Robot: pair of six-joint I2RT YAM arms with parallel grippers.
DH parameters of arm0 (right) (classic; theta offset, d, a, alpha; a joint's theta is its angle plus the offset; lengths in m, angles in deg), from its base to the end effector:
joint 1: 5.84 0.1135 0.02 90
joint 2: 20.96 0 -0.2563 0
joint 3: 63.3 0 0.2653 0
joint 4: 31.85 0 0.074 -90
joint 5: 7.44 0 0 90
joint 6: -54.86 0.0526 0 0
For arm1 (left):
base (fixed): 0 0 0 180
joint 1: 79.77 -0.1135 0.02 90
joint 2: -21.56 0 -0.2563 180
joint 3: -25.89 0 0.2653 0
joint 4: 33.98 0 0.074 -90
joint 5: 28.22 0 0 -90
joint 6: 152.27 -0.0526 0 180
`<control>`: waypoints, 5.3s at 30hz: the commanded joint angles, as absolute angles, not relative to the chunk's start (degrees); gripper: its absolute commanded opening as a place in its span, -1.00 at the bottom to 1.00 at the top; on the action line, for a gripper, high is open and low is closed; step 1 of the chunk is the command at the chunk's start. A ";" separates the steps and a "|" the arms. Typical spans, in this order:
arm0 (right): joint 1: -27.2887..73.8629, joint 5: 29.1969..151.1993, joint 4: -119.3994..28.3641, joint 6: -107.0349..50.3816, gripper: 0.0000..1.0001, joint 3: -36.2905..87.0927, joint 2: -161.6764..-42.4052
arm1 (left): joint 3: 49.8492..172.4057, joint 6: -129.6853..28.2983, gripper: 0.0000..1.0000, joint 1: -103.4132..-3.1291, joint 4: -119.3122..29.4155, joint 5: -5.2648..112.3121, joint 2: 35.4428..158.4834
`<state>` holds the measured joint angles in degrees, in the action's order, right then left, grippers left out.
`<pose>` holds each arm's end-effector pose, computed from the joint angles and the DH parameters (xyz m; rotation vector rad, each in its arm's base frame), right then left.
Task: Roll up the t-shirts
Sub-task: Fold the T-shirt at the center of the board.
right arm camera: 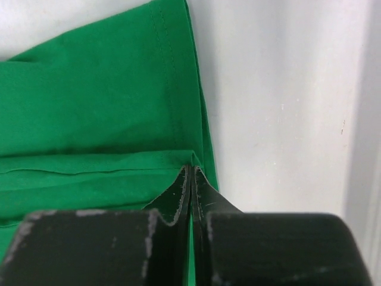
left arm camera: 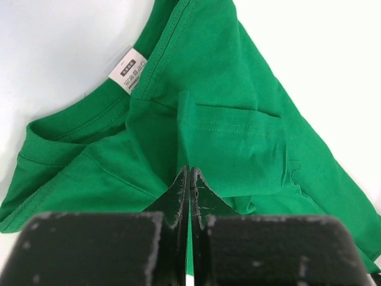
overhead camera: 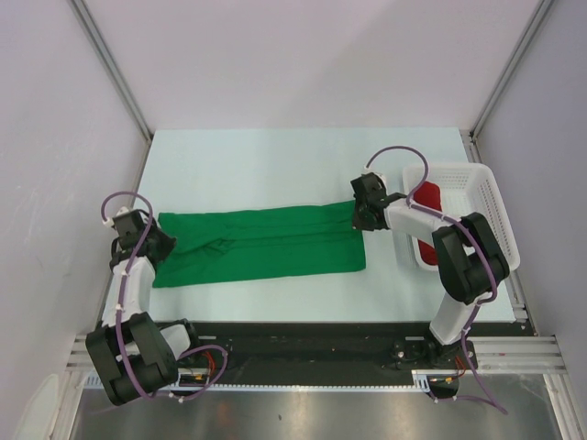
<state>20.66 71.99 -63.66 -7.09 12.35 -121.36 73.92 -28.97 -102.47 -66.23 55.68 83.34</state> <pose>0.3412 0.1593 0.1496 0.1048 2.5365 0.1407 0.2275 0.0891 0.1854 -1.0711 2.1235 -0.2149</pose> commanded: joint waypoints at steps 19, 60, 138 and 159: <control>22.02 70.25 -65.58 -8.24 -0.28 10.50 -111.58 | 75.86 -33.08 -0.18 -103.50 -69.37 51.60 76.23; 26.68 70.34 -62.32 -10.88 -0.38 18.32 -123.62 | 93.28 -36.52 -0.68 -66.06 -68.32 71.72 109.80; 25.54 73.15 -64.26 -12.73 -0.37 12.96 -116.68 | 83.60 -29.85 -0.28 -65.44 -63.74 65.82 95.04; 25.89 83.61 -57.14 -12.02 -0.33 12.96 -115.44 | 94.59 -27.99 0.07 -84.34 -73.94 71.18 102.93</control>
<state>25.80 80.43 -60.56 -11.59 12.77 -115.33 88.96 -23.90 -84.52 -72.55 70.23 98.35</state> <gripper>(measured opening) 0.335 0.544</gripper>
